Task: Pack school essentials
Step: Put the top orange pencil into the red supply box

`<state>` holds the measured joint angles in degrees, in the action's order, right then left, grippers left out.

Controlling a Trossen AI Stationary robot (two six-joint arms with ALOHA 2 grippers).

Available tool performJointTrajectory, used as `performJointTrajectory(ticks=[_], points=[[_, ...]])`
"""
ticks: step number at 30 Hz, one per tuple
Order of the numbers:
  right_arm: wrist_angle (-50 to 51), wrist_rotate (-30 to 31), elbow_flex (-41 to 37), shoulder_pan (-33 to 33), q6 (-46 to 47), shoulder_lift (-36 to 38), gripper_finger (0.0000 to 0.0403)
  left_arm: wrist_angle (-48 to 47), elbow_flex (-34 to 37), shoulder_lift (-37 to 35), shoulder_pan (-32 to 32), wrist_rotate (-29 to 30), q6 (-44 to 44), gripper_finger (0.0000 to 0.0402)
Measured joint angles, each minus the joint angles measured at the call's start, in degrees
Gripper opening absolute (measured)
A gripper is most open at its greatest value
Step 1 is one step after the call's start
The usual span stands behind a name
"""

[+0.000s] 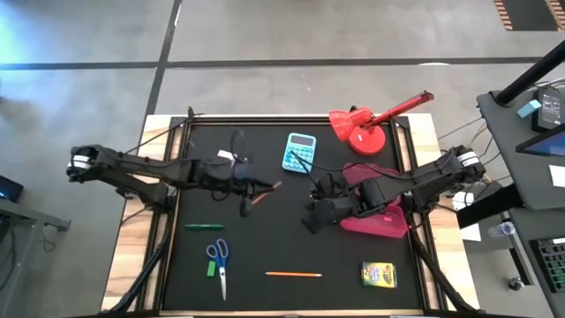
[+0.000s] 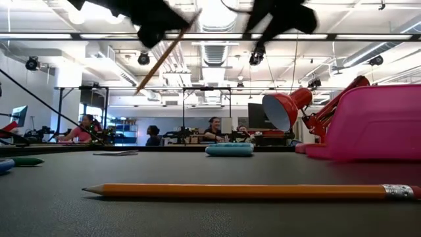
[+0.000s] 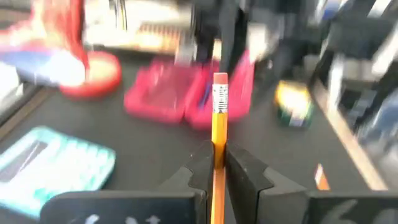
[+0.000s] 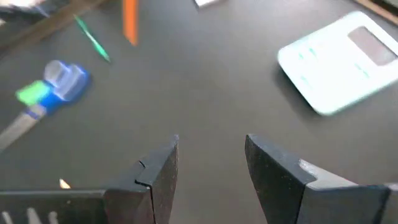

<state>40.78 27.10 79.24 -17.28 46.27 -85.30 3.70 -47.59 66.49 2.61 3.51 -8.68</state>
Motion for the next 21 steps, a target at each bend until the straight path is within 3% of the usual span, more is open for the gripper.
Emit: performJointTrajectory(ticks=[10, 21], points=[[-28.64, 0.12, -0.02, 0.02, -18.60, -0.02, 0.0176, 15.00, -0.04, -5.59, 0.14, -0.20, -2.69, 0.0015], [-38.18, 3.40, -0.02, 1.07, -24.31, -0.06, 0.0176, 20.60, -0.11, -5.69, 1.38, -5.64, -4.38, 0.0015]])
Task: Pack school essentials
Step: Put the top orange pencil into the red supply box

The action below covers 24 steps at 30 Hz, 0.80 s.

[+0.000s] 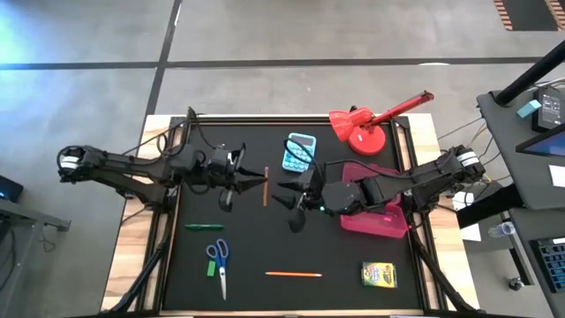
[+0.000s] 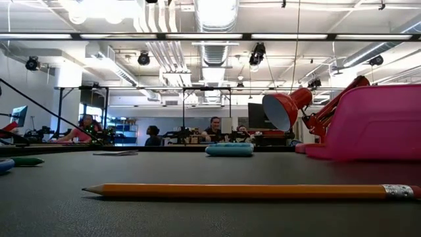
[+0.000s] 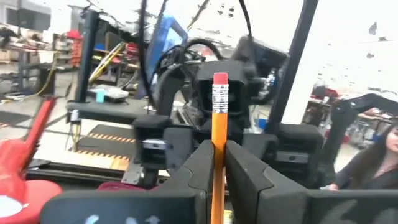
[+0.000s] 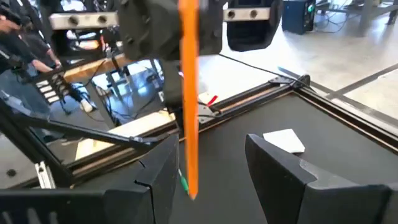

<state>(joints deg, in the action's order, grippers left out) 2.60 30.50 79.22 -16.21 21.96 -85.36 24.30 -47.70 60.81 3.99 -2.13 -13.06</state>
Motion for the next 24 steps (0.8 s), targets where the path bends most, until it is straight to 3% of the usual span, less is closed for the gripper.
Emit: performJointTrajectory(ticks=[17, 24], points=[[-3.96, -0.02, 0.00, 0.77, 0.56, -0.05, 0.0173, 10.95, 0.07, 5.68, -0.02, -1.05, 0.31, 0.0015], [-4.31, -0.35, 0.00, 0.77, 0.56, -0.05, 0.0125, 12.46, 0.00, 6.24, -0.04, -1.64, 0.33, 0.0015]])
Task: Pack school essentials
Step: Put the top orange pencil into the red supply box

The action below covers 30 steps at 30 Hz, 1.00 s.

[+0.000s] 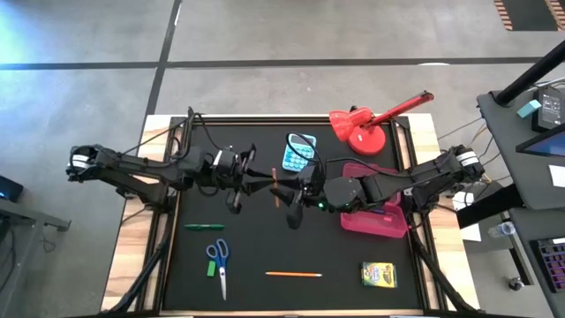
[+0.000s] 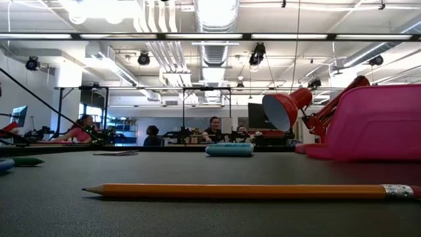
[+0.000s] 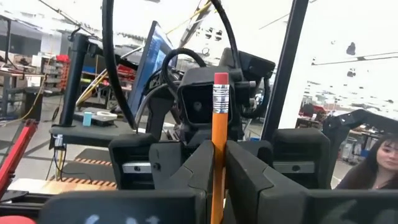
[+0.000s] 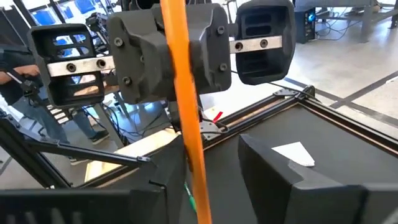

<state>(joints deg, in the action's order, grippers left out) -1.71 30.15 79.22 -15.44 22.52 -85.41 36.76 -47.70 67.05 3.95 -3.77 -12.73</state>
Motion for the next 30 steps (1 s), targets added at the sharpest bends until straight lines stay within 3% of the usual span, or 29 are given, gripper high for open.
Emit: performJointTrajectory(ticks=[10, 30], points=[[-0.01, -0.79, 0.00, -0.07, 0.46, 0.00, 0.0022, 0.32, 0.08, 0.06, -0.09, 0.20, 0.00, 0.0015], [-0.42, -3.60, 0.00, -0.02, 3.02, 0.00, 0.0013, 0.30, 0.11, 0.07, 0.00, -0.19, -0.37, 0.0015]])
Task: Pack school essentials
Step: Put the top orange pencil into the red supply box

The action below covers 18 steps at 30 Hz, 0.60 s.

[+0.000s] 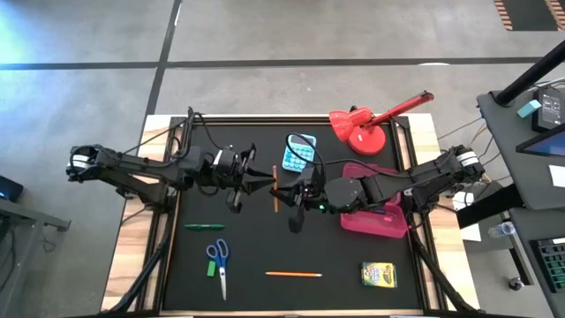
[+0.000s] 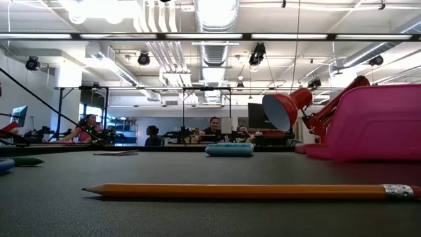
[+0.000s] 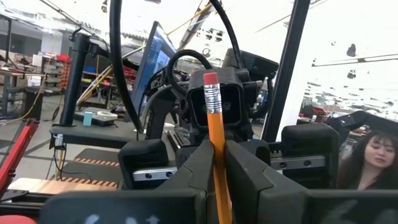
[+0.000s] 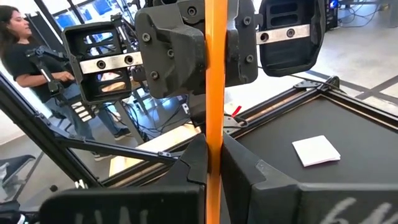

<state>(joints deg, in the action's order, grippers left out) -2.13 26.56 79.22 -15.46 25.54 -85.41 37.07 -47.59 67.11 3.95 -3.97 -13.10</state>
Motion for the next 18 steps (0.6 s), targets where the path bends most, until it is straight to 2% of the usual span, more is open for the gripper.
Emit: performJointTrajectory(ticks=[4, 8, 18], points=[[0.09, -0.99, 0.00, 0.02, 0.09, 0.09, 0.0012, -0.01, 0.00, 0.00, 0.00, -0.02, -0.02, 0.0018], [0.46, -1.14, 0.01, 0.02, 0.17, 0.11, 0.0012, -0.01, 0.00, 0.00, 0.00, -0.02, 0.04, 0.0039], [5.31, -1.98, 0.00, 0.02, 1.66, 1.32, 0.0011, -0.10, 0.06, 0.00, 0.00, -0.31, 0.02, 0.0146]])
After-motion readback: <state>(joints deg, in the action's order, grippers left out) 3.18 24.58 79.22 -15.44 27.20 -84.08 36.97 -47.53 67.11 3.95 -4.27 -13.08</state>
